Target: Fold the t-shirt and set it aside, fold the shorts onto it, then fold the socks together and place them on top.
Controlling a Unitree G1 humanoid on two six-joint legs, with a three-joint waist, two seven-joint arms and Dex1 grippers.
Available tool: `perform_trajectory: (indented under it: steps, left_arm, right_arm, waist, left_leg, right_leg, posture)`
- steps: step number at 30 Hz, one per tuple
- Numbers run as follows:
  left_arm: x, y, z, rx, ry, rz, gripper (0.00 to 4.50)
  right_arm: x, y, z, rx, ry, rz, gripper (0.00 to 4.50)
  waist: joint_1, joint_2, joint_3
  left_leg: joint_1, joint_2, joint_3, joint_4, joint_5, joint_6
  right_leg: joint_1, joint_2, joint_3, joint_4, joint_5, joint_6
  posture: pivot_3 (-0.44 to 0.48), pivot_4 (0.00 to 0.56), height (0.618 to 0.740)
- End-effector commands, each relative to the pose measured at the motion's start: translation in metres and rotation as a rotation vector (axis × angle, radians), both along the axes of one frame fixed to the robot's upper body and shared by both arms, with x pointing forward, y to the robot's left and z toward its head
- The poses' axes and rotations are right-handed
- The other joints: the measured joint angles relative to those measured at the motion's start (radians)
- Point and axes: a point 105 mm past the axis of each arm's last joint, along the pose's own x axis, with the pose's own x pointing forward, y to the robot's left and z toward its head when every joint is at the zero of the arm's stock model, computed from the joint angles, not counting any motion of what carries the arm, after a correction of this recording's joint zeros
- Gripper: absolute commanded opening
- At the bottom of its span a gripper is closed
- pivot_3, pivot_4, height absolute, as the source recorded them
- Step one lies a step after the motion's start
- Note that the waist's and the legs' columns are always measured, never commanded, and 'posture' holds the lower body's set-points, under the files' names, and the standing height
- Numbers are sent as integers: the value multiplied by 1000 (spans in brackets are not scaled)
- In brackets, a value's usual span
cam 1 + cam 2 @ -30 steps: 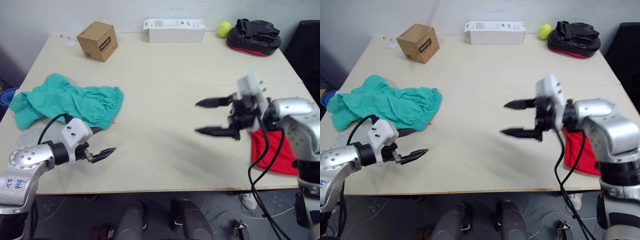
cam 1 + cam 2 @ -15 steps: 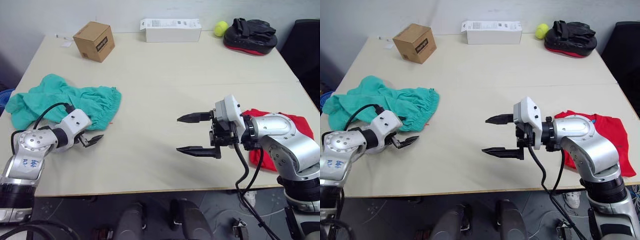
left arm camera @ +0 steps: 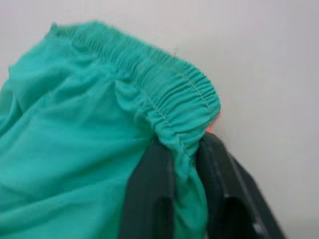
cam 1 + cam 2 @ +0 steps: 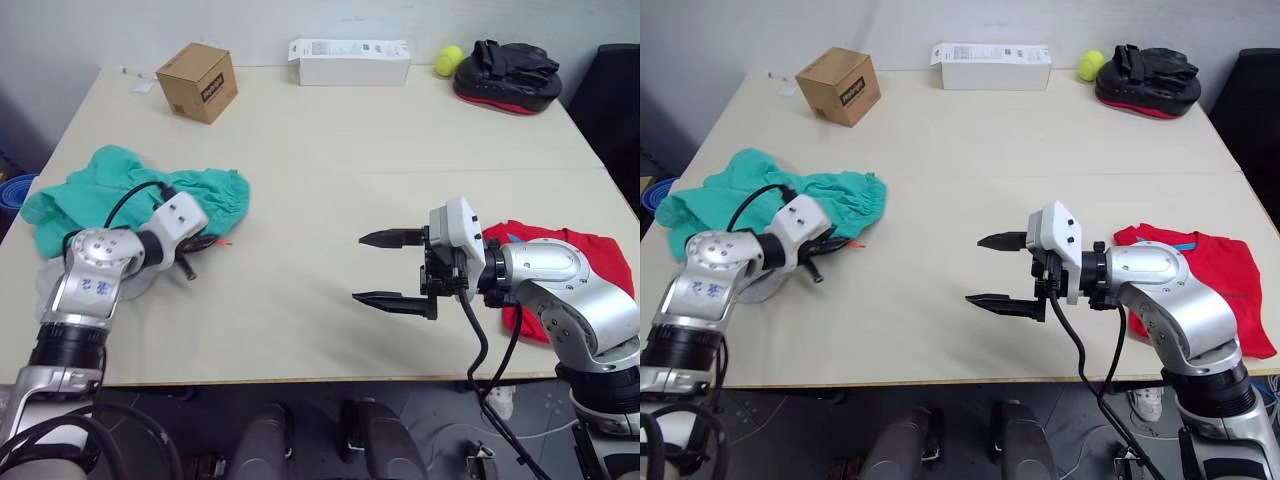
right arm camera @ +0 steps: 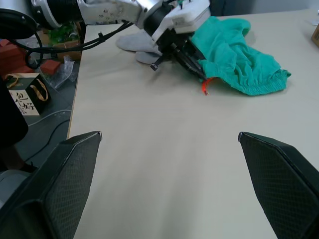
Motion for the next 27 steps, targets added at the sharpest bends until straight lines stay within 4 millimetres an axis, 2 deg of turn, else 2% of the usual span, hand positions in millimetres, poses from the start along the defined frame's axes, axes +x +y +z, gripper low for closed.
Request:
perform_trajectory:
  steps: [1, 6, 10, 18, 20, 23, 27]
  left_arm:
    - [-3, -50, 36, -48, -47, -173, 34]
    - [-26, -119, 51, -93, 0, -416, 34]
    - [-48, -163, 55, -130, 67, -564, 34]
    - [-69, -241, 37, -205, 235, -695, 34]
    - [-69, -251, 33, -220, 255, -685, 34]
    - [-71, -248, 30, -254, 296, -667, 34]
    - [-83, -233, 38, -335, 386, -679, 1005]
  right_arm:
    - [-3, -4, 4, -17, -53, -11, 4500]
    - [-3, -10, -3, -46, -50, -31, 4500]
    - [-6, -16, -11, -88, -54, -31, 4500]
    - [-12, -35, -25, -179, -51, -53, 4500]
    - [-14, -42, -27, -205, -52, -64, 4500]
    - [-18, -49, -29, -223, -41, -77, 4500]
    - [-20, -54, -30, -230, -32, -91, 4500]
  waist:
    - [4, 0, 0]
    - [0, -1, 0]
    - [-4, -1, 0]
    - [1, -1, 0]
    - [2, -2, 0]
    - [-2, -2, 0]
    - [-5, -2, 1]
  left_leg:
    - [0, 0, 0, 0, 0, 0]
    - [-1, -1, 0, 3, 0, 0]
    - [-1, 0, 0, 3, 3, -5]
    - [0, 0, 0, 5, 4, -6]
    - [0, 0, 0, 5, 4, -6]
    - [0, 0, 0, 5, 4, -6]
    - [1, 2, 0, 5, 6, -9]
  right_leg:
    - [1, 0, 0, 0, 0, 0]
    - [2, 0, 1, 0, 1, 2]
    - [2, 2, 2, -1, 1, 2]
    - [2, 3, 2, 0, 1, 2]
    - [3, 3, 2, 0, 0, 2]
    - [2, 3, 2, 0, 0, 3]
    - [2, 5, 2, 0, 0, 3]
  posture:
    - [0, 150, 740]
    - [0, 150, 740]
    - [0, 150, 740]
    - [0, 150, 740]
    - [0, 150, 740]
    - [0, 150, 740]
    - [0, 150, 740]
